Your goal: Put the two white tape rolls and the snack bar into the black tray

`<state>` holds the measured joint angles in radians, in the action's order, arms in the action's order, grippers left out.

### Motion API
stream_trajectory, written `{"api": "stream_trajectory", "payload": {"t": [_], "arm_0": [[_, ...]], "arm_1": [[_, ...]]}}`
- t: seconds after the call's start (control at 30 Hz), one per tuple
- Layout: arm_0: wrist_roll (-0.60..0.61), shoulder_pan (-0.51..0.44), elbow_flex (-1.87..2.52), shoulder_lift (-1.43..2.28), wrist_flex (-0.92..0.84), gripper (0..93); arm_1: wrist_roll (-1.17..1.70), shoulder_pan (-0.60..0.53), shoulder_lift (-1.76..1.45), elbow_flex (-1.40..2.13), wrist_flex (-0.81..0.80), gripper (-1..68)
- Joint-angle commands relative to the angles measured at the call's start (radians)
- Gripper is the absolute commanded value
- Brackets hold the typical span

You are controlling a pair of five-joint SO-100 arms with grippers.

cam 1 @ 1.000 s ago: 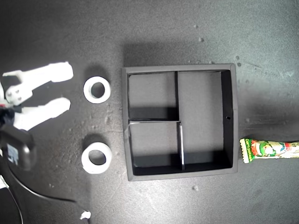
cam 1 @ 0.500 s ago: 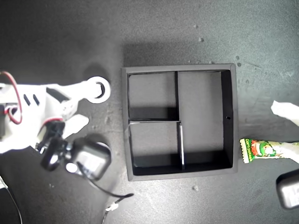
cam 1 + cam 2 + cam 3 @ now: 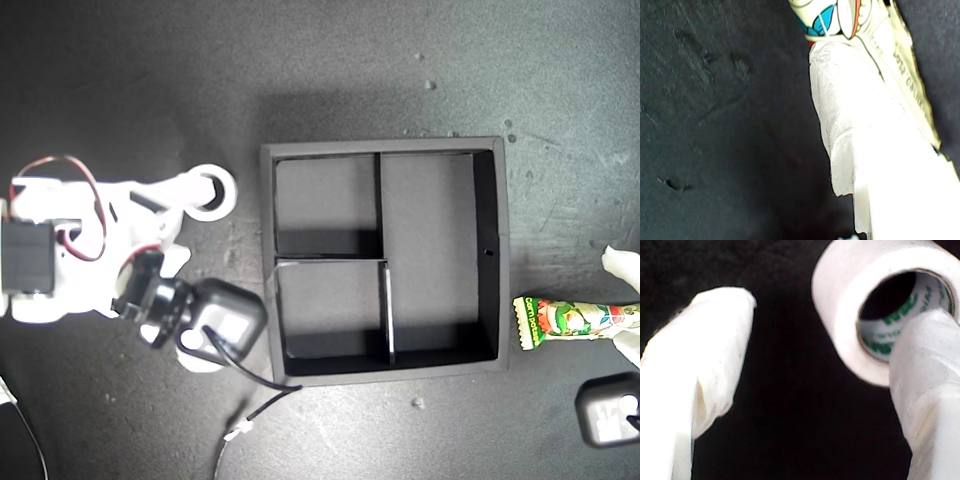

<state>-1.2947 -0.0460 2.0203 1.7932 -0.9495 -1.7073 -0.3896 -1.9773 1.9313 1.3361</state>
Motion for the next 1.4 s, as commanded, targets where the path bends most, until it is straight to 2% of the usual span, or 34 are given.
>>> {"api": "stream_trajectory", "payload": {"t": [0.0,0.57,0.77,0.9,1.0,1.17,1.37], "arm_0": [[0.011,0.009,-0.054,-0.005,0.015,21.1],[-0.018,0.025,-0.124,-0.178,0.017,20.3],[0.000,0.091,-0.129,-0.255,0.054,12.5],[0.008,0.115,-0.123,-0.238,0.075,6.8],[0.006,0.130,-0.112,-0.213,0.075,4.6],[0.028,0.140,-0.074,-0.100,0.060,0.1],[0.052,0.140,-0.067,0.097,-0.037,0.1]], "arm_1": [[-0.008,-0.002,-0.003,0.006,-0.020,29.4],[-0.055,-0.032,-0.003,0.069,-0.074,29.8],[-0.110,-0.060,-0.003,0.114,-0.083,36.0],[-0.176,-0.084,-0.003,0.137,-0.087,36.5],[-0.235,-0.106,-0.003,0.201,-0.169,35.9],[-0.318,-0.143,-0.003,0.359,-0.391,35.2],[-0.354,-0.152,-0.003,0.472,-0.534,32.7]]}}
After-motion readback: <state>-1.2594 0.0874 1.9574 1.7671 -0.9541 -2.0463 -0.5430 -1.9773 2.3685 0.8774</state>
